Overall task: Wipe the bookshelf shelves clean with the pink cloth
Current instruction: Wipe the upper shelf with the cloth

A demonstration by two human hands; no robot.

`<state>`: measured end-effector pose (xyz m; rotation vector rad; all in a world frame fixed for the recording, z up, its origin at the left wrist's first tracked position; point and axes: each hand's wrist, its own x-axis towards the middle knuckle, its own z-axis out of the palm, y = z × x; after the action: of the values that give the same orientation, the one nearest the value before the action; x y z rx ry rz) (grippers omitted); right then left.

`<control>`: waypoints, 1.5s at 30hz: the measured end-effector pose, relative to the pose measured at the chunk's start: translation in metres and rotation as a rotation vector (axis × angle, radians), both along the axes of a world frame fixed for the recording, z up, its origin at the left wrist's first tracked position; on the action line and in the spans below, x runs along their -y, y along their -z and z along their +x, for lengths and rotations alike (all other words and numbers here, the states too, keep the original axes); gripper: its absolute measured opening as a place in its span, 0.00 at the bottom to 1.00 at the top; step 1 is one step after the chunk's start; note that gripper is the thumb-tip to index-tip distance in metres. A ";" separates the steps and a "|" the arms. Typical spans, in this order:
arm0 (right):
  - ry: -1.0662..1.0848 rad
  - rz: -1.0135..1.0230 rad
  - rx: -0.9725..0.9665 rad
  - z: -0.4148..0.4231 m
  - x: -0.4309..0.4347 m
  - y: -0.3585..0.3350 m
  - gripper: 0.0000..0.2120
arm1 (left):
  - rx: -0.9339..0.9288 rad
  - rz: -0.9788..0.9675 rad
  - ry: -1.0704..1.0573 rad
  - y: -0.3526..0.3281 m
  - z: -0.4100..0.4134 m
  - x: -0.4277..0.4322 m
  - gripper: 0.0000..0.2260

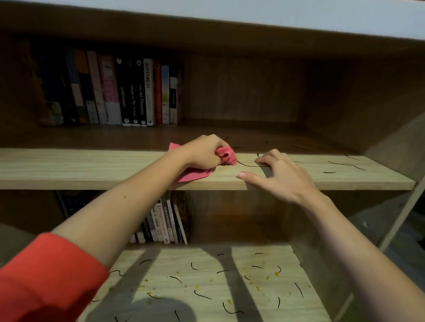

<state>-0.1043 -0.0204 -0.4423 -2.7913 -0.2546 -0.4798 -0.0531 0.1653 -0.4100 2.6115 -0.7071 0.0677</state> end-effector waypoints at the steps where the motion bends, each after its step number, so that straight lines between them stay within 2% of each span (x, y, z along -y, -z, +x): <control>1: -0.002 0.000 0.001 0.001 0.000 -0.001 0.40 | -0.002 0.001 0.008 -0.001 -0.002 -0.003 0.16; 7: 0.001 -0.049 0.033 0.010 -0.008 -0.003 0.34 | 0.037 -0.018 -0.112 0.002 0.013 0.015 0.15; 13: -0.023 -0.061 0.057 0.011 -0.005 0.001 0.35 | 0.019 -0.002 0.028 0.000 0.004 -0.003 0.16; 17: -0.042 -0.034 0.053 0.012 -0.004 0.001 0.36 | 0.034 0.012 -0.084 0.000 0.020 0.009 0.08; 19: -0.050 -0.024 0.059 0.013 -0.002 0.001 0.36 | 0.045 0.012 -0.080 0.001 0.026 0.018 0.10; 22: -0.060 -0.023 0.057 0.014 0.000 0.002 0.36 | -0.013 0.004 0.057 0.000 0.020 0.014 0.13; 25: -0.104 -0.011 0.022 0.014 0.005 0.000 0.41 | 0.011 0.036 0.113 -0.001 0.014 -0.005 0.17; 29: -0.160 0.009 -0.072 0.014 0.016 -0.007 0.46 | 0.013 0.008 0.051 0.000 0.019 0.000 0.18; 32: -0.164 -0.043 -0.046 0.015 0.017 -0.006 0.47 | 0.008 -0.019 0.023 0.001 0.023 0.017 0.19; 38: -0.155 -0.046 -0.026 0.011 0.017 -0.006 0.46 | -0.003 0.038 0.173 0.000 0.009 -0.015 0.15; 45: -0.150 -0.035 -0.025 0.011 0.016 -0.007 0.45 | -0.007 -0.001 0.047 -0.002 0.019 0.013 0.19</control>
<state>-0.0934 -0.0364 -0.4352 -2.7835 -0.4671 -0.4083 -0.0344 0.1523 -0.4082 2.5915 -0.7655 0.0451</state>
